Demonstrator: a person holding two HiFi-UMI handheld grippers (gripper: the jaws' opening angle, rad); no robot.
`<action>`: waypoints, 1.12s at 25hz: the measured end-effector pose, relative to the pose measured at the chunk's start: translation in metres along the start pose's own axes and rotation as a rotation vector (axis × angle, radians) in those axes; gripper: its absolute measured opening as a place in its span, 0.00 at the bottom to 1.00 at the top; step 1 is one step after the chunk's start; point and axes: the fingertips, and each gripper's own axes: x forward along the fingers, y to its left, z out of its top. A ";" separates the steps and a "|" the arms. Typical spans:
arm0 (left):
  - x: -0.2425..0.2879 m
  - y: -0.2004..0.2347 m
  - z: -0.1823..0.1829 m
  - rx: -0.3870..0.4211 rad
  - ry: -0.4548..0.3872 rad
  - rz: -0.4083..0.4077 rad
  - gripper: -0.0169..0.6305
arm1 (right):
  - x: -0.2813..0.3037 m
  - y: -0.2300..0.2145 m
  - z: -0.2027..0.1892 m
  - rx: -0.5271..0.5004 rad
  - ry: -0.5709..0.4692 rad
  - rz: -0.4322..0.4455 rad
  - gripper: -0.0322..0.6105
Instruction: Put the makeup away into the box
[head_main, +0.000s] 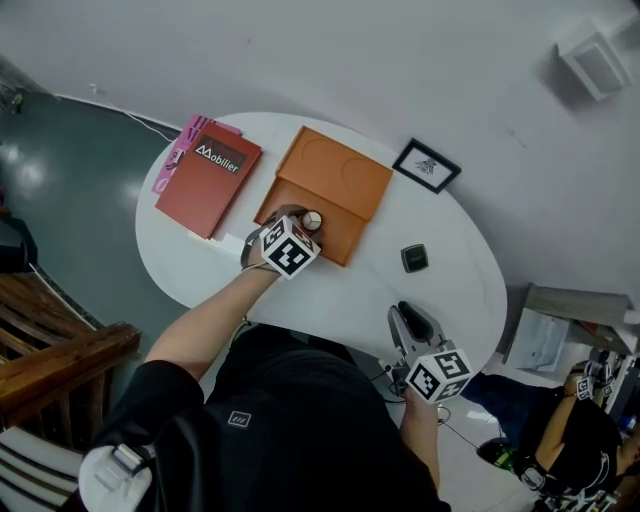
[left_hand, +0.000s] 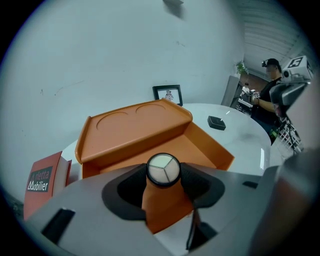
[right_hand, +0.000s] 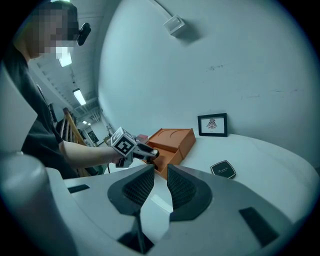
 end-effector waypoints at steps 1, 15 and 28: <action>0.000 -0.001 -0.001 0.010 0.004 0.003 0.36 | 0.000 0.002 0.000 0.000 0.000 0.003 0.19; 0.003 -0.005 -0.004 0.078 0.018 0.028 0.39 | -0.003 0.011 -0.006 0.004 -0.001 0.007 0.19; -0.074 0.013 0.028 -0.151 -0.261 0.103 0.17 | -0.027 -0.013 0.033 -0.076 -0.091 -0.044 0.19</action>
